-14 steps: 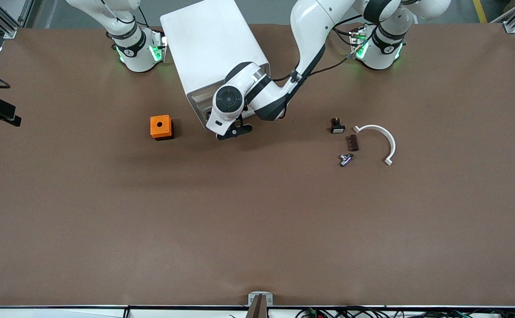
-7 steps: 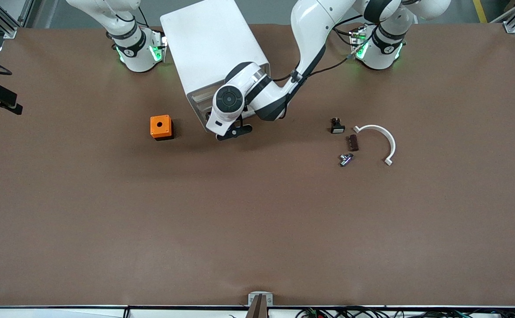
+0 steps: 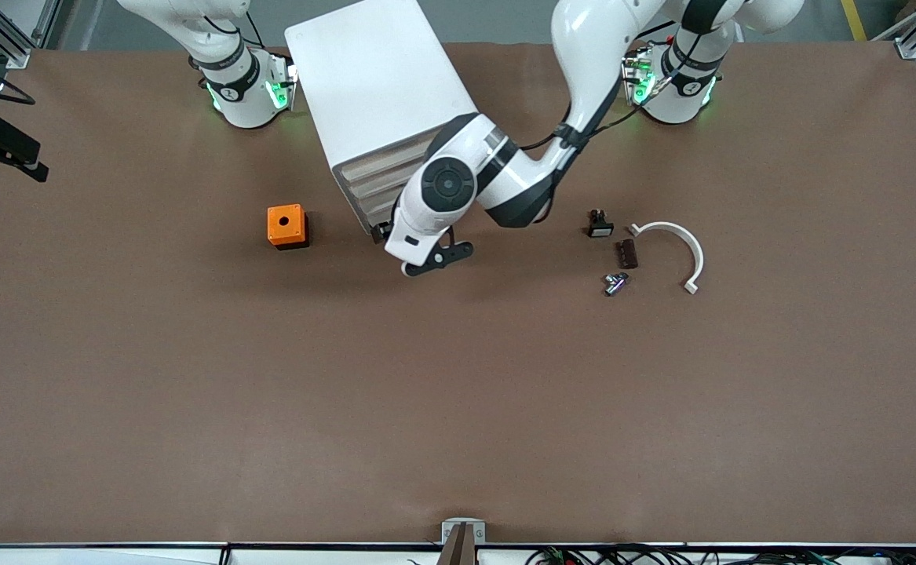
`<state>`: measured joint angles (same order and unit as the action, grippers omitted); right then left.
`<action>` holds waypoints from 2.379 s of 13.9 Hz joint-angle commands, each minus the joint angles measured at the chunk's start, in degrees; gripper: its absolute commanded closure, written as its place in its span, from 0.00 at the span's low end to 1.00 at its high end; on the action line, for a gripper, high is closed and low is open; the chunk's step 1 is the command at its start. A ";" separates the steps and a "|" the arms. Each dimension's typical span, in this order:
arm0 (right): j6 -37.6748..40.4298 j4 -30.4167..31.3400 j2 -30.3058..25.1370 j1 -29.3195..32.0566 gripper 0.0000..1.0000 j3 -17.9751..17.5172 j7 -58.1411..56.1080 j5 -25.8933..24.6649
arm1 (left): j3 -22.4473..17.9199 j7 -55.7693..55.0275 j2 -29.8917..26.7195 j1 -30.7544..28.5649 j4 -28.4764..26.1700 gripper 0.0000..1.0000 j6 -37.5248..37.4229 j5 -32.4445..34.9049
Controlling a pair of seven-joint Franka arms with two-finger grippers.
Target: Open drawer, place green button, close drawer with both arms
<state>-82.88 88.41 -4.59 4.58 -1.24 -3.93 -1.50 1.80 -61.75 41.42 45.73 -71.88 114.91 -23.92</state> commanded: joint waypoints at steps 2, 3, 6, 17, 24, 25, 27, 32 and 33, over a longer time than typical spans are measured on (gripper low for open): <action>1.31 1.51 -1.47 0.87 0.00 0.45 0.85 -0.43 | 0.31 -0.13 -4.68 -5.28 -1.86 0.00 -0.92 1.68; 1.40 1.51 -1.47 0.79 0.00 0.45 0.94 -0.35 | 0.31 -0.13 -5.12 -6.60 -1.86 0.00 -1.09 2.12; 1.75 1.51 -1.82 -0.26 0.00 0.01 5.67 -0.17 | 0.31 -0.13 -6.53 -10.29 -2.12 0.00 -2.66 3.36; 1.15 1.24 -1.74 -1.32 0.00 -0.17 4.81 -0.17 | 0.84 0.13 -8.55 -20.49 -1.86 0.00 -8.39 7.23; 1.14 1.33 -1.82 -1.41 0.00 0.19 4.90 0.80 | 0.93 11.88 -11.62 -25.94 -1.95 0.00 -11.62 6.52; 1.40 1.24 -1.82 -1.50 0.00 0.19 4.90 0.80 | 0.93 14.87 -12.41 -26.99 -1.86 0.00 -14.95 6.61; 2.36 1.24 -1.82 -1.59 0.00 0.19 4.81 0.80 | 0.66 23.82 -14.87 -28.75 -2.04 0.00 -21.28 7.31; 4.22 1.77 -2.44 -1.41 0.00 0.27 4.90 2.55 | 0.66 39.39 -21.63 -33.24 -4.92 0.00 -31.85 11.52; 4.48 1.94 -2.70 -1.50 0.00 0.27 5.16 2.55 | 0.31 40.99 -23.13 -33.33 -6.94 0.00 -32.47 12.14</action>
<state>-78.47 88.58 -5.28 3.12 -1.20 0.53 -0.08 1.90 -24.69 22.89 12.73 -73.42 83.39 -13.96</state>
